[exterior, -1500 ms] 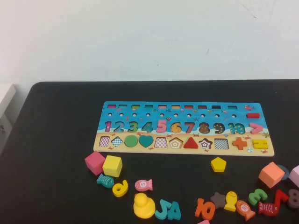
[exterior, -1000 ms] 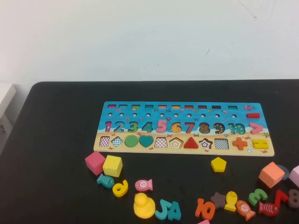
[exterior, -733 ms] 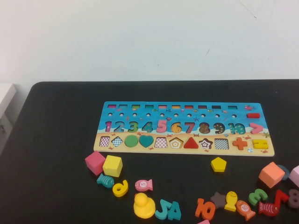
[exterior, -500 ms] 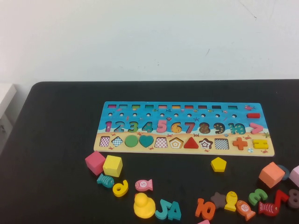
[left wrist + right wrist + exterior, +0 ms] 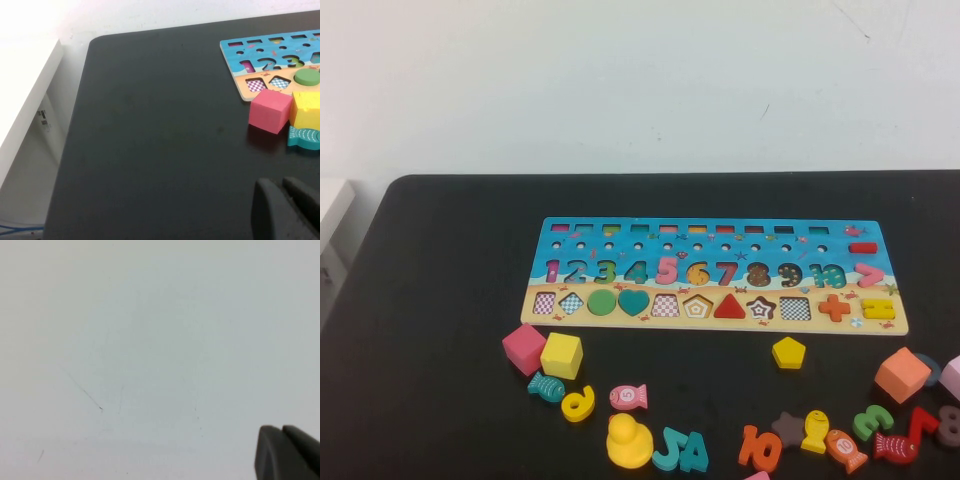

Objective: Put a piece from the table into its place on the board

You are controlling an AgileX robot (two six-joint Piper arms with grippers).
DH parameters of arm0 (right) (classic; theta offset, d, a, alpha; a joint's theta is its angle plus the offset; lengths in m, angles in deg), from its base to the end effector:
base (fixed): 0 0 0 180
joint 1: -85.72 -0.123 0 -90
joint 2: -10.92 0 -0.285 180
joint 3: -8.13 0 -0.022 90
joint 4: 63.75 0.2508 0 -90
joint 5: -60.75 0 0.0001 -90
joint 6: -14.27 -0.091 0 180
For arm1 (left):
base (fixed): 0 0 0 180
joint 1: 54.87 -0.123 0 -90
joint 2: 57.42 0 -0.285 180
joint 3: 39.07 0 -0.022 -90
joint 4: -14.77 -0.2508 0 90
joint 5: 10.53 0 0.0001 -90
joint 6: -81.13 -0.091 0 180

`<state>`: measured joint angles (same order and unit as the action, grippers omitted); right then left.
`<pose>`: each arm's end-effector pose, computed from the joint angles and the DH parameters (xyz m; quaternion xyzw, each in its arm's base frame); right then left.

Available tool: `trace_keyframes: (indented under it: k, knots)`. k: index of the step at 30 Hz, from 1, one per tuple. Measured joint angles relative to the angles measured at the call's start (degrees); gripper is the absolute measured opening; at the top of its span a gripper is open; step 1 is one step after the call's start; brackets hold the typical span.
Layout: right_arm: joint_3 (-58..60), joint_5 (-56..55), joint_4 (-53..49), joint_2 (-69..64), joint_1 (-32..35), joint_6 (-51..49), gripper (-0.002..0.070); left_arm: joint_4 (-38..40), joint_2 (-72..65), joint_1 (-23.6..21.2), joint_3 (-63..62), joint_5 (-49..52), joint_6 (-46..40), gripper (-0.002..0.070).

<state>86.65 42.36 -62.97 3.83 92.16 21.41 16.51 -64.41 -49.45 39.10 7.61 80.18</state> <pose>0.0491 -0.0059 0.2344 0.0020 0.5535 -0.0943 0.8275 0.0534 -0.0059 0.1797 0.0352 0.7834 -0.0368 0.6194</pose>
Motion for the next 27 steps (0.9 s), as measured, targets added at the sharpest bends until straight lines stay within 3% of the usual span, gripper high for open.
trace_keyframes:
  k: [8,18,23,27]
  knots:
    - [-16.66,18.39,0.00,-1.38,0.00,4.68,0.0019,0.00,0.00,0.00,0.00,0.00,0.00,-0.0001]
    - [-42.29,51.47,8.26,-24.28,0.00,5.73,0.0018,0.00,0.00,0.00,0.00,0.00,0.00,-0.0001]
    - [-49.22,62.57,13.97,-39.46,0.00,13.66,0.0018,0.00,0.00,0.00,0.00,0.00,0.00,-0.0001]
    - [-50.23,63.50,15.18,-49.65,0.00,25.40,0.0018,0.00,0.00,0.00,0.00,0.00,0.00,-0.0001]
